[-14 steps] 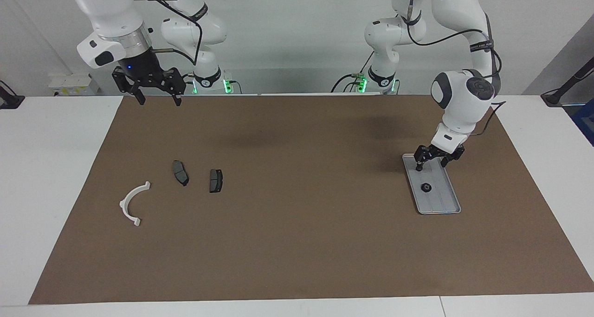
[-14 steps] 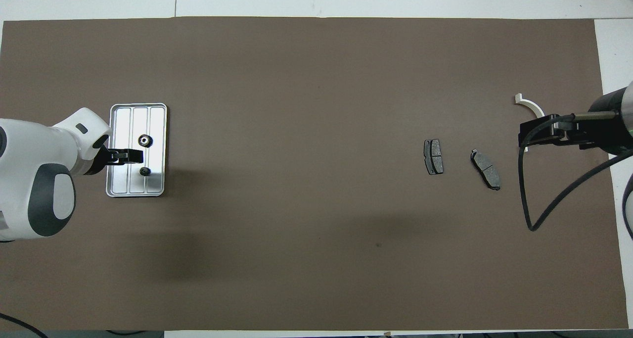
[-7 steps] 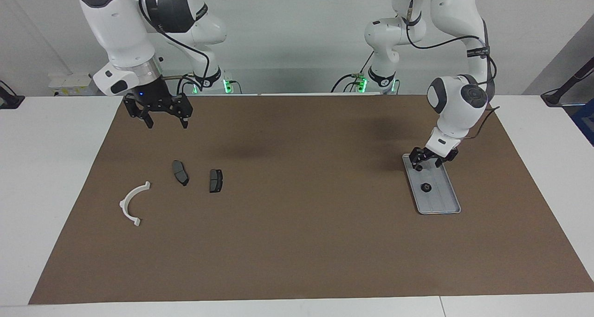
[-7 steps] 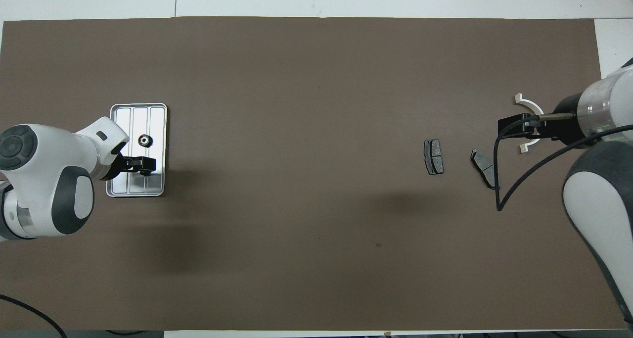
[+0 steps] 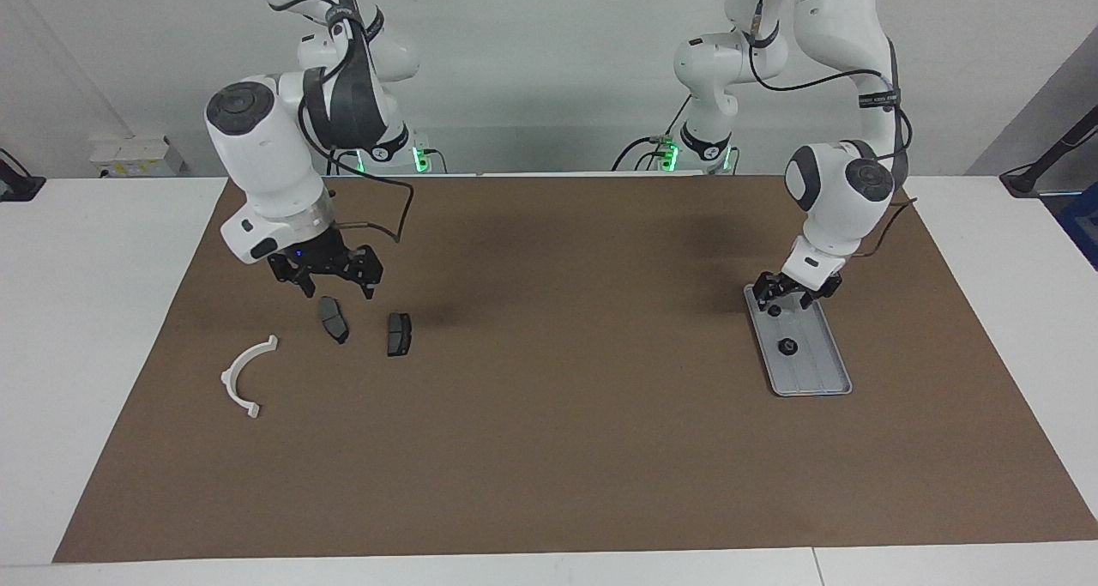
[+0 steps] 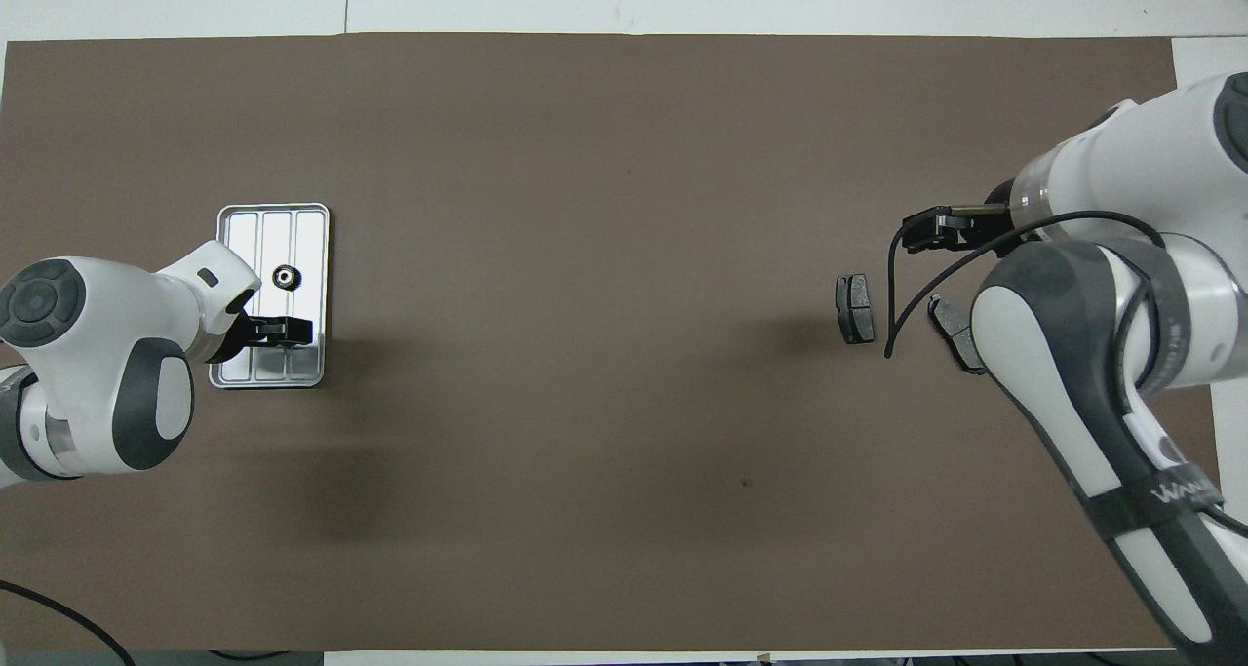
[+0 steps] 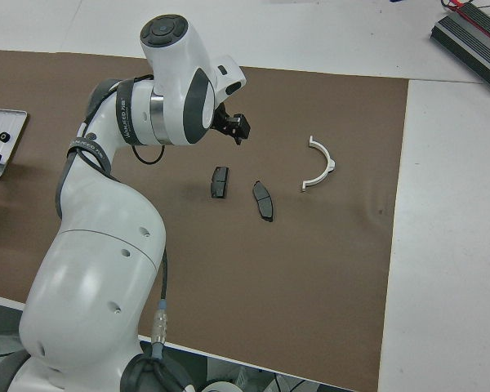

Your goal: Place bearing gear from tray to pile

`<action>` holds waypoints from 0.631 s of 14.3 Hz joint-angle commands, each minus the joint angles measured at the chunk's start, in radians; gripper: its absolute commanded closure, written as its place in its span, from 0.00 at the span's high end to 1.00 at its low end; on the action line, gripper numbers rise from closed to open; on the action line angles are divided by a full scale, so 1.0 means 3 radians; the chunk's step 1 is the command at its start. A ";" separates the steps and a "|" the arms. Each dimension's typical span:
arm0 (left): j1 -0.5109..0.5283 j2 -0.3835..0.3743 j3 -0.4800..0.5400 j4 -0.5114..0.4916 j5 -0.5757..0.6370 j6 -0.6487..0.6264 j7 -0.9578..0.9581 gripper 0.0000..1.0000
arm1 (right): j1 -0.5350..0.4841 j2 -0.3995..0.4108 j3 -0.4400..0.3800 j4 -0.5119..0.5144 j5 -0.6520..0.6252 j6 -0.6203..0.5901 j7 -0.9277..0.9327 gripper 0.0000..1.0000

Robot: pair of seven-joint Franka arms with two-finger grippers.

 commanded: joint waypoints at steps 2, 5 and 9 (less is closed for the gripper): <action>-0.0049 -0.0013 0.0016 -0.0090 -0.0035 0.0131 -0.0003 0.91 | 0.0038 0.0218 0.0013 0.0020 -0.0043 0.0261 0.0132 1.00; -0.0054 -0.0013 0.0016 -0.0100 -0.0035 0.0156 -0.0034 0.90 | 0.0069 0.0249 0.0008 0.0025 -0.0043 0.0313 0.0132 1.00; -0.0054 -0.0013 0.0016 -0.0110 -0.0035 0.0182 -0.0034 0.82 | 0.0069 0.0249 0.0008 0.0025 -0.0043 0.0313 0.0137 1.00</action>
